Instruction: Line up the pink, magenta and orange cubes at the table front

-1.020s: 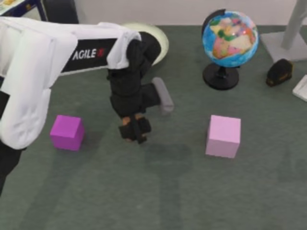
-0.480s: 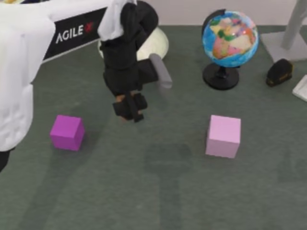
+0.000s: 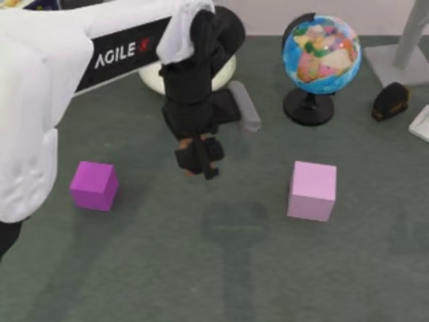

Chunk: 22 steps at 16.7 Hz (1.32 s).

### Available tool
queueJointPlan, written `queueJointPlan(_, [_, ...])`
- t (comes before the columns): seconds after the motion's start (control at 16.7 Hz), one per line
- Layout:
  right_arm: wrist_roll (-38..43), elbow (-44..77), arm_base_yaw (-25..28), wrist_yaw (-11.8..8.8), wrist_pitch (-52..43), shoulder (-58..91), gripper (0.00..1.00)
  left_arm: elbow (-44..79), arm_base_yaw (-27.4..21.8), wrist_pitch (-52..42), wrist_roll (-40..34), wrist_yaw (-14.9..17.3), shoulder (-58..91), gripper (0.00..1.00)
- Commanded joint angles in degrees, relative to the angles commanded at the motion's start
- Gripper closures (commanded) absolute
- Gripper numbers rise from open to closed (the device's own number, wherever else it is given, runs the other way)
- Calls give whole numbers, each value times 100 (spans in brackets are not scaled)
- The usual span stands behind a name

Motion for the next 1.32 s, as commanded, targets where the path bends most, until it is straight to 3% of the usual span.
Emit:
queueJointPlan(0.42, [0, 0, 0, 0, 0, 0, 0, -260, -2001, -82, -760, -34, -322, 100])
queueJointPlan(0.54, [0, 0, 0, 0, 0, 0, 0, -312, -2345, -74, -918, -46, -419, 100])
queueJointPlan(0.96, [0, 0, 0, 0, 0, 0, 0, -375, -2418, 33, -972, -41, -405, 100])
queueJointPlan(1.32, [0, 0, 0, 0, 0, 0, 0, -1034, -2448, 1075, -978, -39, -21, 100])
